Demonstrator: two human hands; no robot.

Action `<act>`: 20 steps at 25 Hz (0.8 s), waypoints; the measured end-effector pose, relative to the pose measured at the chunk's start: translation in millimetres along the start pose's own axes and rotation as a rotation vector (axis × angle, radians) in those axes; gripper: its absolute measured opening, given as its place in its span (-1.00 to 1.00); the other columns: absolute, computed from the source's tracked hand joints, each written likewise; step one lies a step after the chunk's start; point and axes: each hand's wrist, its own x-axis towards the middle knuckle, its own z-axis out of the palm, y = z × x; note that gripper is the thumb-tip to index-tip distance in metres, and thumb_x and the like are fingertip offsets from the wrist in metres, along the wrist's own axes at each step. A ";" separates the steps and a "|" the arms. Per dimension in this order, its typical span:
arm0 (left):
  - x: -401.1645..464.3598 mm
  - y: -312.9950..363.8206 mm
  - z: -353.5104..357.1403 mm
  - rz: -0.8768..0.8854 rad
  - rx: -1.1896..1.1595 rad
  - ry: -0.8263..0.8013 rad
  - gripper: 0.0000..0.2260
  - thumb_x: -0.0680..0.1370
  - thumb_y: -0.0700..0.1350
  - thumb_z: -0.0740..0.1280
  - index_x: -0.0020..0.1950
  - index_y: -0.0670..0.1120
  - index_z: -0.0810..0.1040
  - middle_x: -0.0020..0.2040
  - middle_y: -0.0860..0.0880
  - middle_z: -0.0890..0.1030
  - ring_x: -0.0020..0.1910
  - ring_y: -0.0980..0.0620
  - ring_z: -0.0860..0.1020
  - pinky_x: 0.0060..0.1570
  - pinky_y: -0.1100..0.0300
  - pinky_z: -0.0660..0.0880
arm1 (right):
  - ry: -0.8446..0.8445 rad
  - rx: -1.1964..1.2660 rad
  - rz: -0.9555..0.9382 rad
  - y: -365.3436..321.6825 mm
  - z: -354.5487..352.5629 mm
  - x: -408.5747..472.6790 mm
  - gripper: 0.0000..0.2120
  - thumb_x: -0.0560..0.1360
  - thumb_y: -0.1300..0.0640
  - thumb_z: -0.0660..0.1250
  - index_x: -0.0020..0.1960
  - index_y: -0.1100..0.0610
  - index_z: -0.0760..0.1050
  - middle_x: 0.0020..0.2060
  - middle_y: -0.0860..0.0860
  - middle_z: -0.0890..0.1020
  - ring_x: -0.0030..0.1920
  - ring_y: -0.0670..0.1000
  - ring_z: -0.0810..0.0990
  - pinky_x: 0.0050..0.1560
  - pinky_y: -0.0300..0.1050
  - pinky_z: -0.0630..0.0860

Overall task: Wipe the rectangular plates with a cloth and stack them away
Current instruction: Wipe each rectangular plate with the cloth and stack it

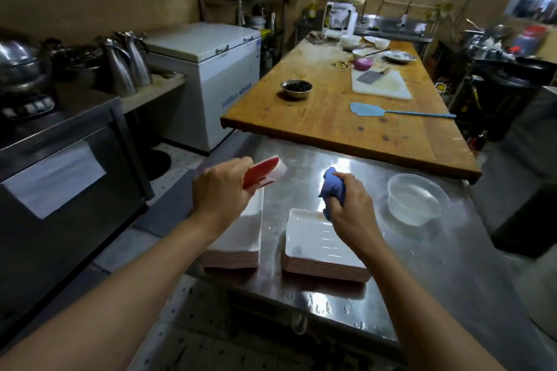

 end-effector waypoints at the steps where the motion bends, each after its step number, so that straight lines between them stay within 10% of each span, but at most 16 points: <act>1: -8.0 -5.0 2.1 0.058 0.058 -0.016 -0.69 0.26 -0.01 0.59 -0.30 -0.09 0.48 -0.43 -0.03 0.54 -0.50 -0.04 0.51 -0.43 0.29 0.21 | -0.030 0.013 0.017 -0.8 5.8 -0.3 -0.68 0.45 0.32 0.25 0.20 0.21 0.44 0.08 0.16 0.52 0.08 0.16 0.51 0.03 -0.17 0.36; 20: -94.7 -33.4 46.9 0.267 0.202 -0.384 -0.79 0.20 -0.31 0.52 -0.27 -0.07 0.62 -0.40 0.01 0.56 -0.49 -0.01 0.49 -0.62 0.27 0.31 | -0.142 0.002 0.075 14.5 36.8 -13.6 -0.65 0.47 0.30 0.23 0.24 0.13 0.40 0.10 0.08 0.47 0.06 0.11 0.52 -0.03 -0.17 0.36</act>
